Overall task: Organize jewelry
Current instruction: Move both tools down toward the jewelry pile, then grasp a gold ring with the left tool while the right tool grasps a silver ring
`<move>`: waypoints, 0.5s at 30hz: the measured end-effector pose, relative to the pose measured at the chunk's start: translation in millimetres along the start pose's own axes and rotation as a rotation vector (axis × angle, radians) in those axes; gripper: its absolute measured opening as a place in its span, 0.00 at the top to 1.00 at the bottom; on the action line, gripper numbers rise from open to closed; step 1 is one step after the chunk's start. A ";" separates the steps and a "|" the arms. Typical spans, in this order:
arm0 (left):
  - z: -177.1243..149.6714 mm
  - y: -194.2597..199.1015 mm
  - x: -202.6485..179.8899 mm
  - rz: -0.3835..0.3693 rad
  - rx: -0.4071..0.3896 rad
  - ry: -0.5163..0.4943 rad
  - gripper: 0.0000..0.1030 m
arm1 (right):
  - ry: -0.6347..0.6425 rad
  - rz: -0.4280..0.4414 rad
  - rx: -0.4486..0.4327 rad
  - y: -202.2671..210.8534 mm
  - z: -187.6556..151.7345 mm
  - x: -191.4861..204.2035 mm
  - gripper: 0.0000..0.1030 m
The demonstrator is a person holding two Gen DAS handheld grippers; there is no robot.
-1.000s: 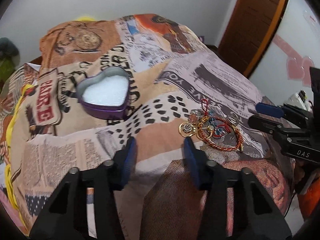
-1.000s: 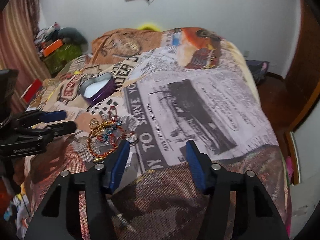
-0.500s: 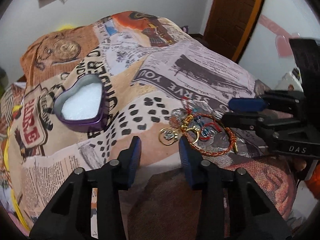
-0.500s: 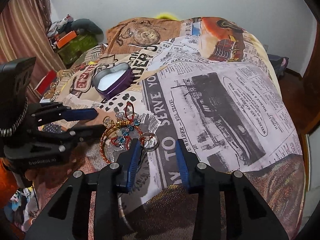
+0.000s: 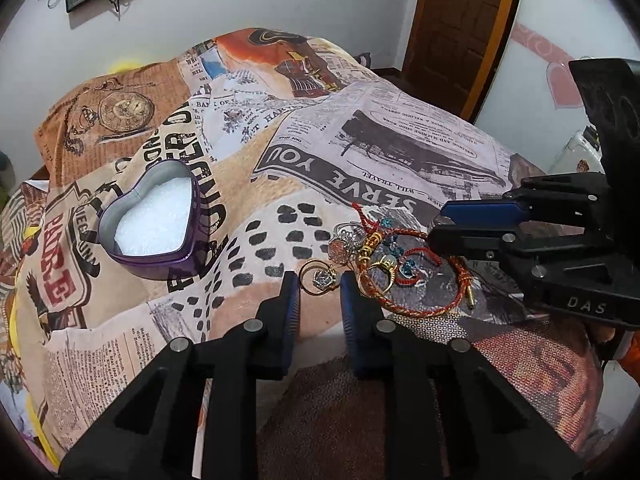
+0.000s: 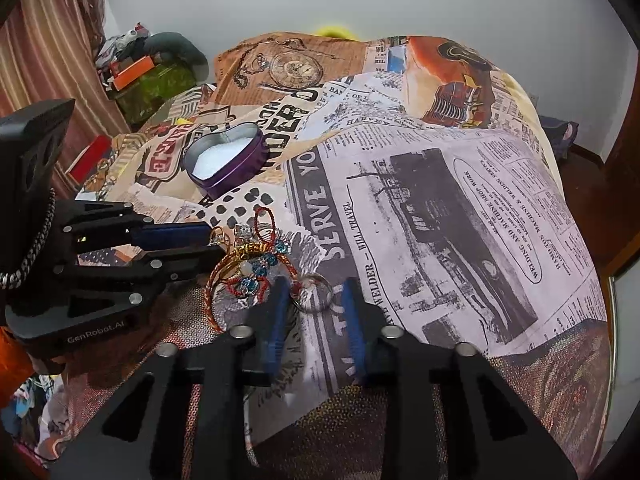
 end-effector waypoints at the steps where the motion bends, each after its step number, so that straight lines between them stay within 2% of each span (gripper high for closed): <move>1: 0.3 0.5 0.6 -0.002 -0.003 0.005 0.80 | -0.002 0.001 -0.001 0.0 0.1 -0.1 0.81; 15: 5.8 30.1 -0.1 0.010 -0.068 0.035 0.81 | -0.020 -0.004 -0.040 17.2 7.7 2.4 0.81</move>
Point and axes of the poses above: each gripper's, at about its wrist camera, not at the fingertips, and y roughly against the way its jaws point, x to its left, z to its top, the point moved 9 cm from there along -y, roughly the way its jaws point, and after that the axes turned 6 degrees about -x, right-handed, at the moved point
